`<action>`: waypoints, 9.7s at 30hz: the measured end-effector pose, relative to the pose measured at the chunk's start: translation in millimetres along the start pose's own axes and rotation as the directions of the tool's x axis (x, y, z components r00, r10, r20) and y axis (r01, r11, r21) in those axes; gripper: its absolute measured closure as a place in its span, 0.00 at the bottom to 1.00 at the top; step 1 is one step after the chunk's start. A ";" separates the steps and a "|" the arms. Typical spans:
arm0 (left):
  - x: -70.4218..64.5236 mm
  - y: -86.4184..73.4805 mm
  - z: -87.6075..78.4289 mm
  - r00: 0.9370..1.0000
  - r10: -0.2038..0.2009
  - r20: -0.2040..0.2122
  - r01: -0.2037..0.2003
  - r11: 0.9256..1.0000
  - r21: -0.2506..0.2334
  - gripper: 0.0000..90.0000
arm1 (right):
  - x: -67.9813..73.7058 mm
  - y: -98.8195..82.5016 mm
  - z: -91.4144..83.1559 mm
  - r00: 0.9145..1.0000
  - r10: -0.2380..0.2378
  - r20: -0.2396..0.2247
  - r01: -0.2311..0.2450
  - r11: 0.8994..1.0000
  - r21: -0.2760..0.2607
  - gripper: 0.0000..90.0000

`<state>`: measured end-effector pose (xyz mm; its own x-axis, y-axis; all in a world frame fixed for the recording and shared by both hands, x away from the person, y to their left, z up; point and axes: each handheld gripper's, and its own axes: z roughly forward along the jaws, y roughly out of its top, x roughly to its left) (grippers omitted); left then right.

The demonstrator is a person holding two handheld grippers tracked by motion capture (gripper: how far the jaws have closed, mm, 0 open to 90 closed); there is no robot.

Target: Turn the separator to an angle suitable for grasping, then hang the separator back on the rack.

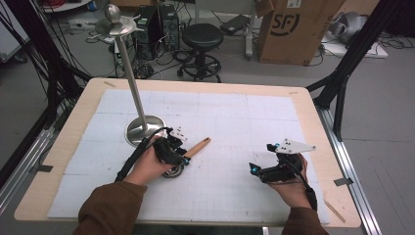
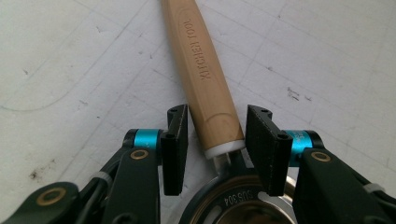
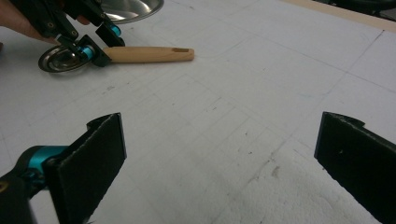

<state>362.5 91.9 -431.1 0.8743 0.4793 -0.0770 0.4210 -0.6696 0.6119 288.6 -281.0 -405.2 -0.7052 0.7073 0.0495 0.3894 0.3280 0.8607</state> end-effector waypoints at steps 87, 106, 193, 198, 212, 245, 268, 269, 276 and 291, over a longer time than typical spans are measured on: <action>-19.9 20.1 -1.0 0.997 0.079 -0.029 -0.075 0.990 0.120 0.77 | -2.9 -4.4 0.4 1.000 0.010 0.011 -0.010 1.000 0.017 0.01; -19.8 -3.5 -52.9 0.999 0.039 0.001 -0.039 0.987 -0.155 0.77 | -2.1 -5.0 0.1 1.000 -0.002 0.017 0.002 1.000 0.020 0.01; 6.0 -45.2 -225.6 0.998 -0.034 -0.048 0.000 0.818 -0.575 0.77 | 2.4 -2.0 7.1 1.000 -0.013 0.002 0.013 0.999 0.034 0.01; 11.0 -46.5 -234.5 0.996 -0.056 -0.067 0.006 0.808 -0.590 0.77 | 2.5 -2.0 7.4 1.000 -0.017 0.002 0.017 0.999 0.034 0.01; 22.7 -40.0 -254.9 0.988 -0.094 -0.124 0.002 0.803 -0.596 0.77 | 3.1 -2.2 9.1 1.000 -0.020 0.000 0.020 0.999 0.045 0.01; 39.5 -39.8 -294.3 0.960 -0.188 -0.210 0.002 0.749 -0.662 0.77 | 2.4 -2.2 8.8 1.000 -0.014 -0.001 0.014 0.999 0.041 0.01; 54.6 -42.6 -307.2 0.940 -0.247 -0.237 0.023 0.736 -0.676 0.77 | 2.2 -2.0 8.2 1.000 -0.014 0.002 0.014 0.999 0.034 0.01; 54.7 -42.1 -306.7 0.940 -0.245 -0.238 0.022 0.737 -0.675 0.77 | 2.4 -2.0 8.1 1.000 -0.015 0.000 0.015 0.999 0.036 0.01; 53.7 -37.3 -303.6 0.944 -0.237 -0.231 0.021 0.738 -0.674 0.77 | 2.2 -2.0 7.6 1.000 -0.015 -0.001 0.015 0.999 0.035 0.01; 54.3 -28.0 -293.3 0.947 -0.231 -0.223 0.026 0.748 -0.663 0.77 | 2.2 -2.0 7.5 1.000 -0.016 -0.003 0.016 0.999 0.035 0.01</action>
<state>327.4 303.1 -221.5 0.6765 0.7354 -0.0389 0.1778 -0.1119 0.9777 290.6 -275.4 -410.7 -0.7129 0.7003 0.0372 0.3985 0.3609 0.8432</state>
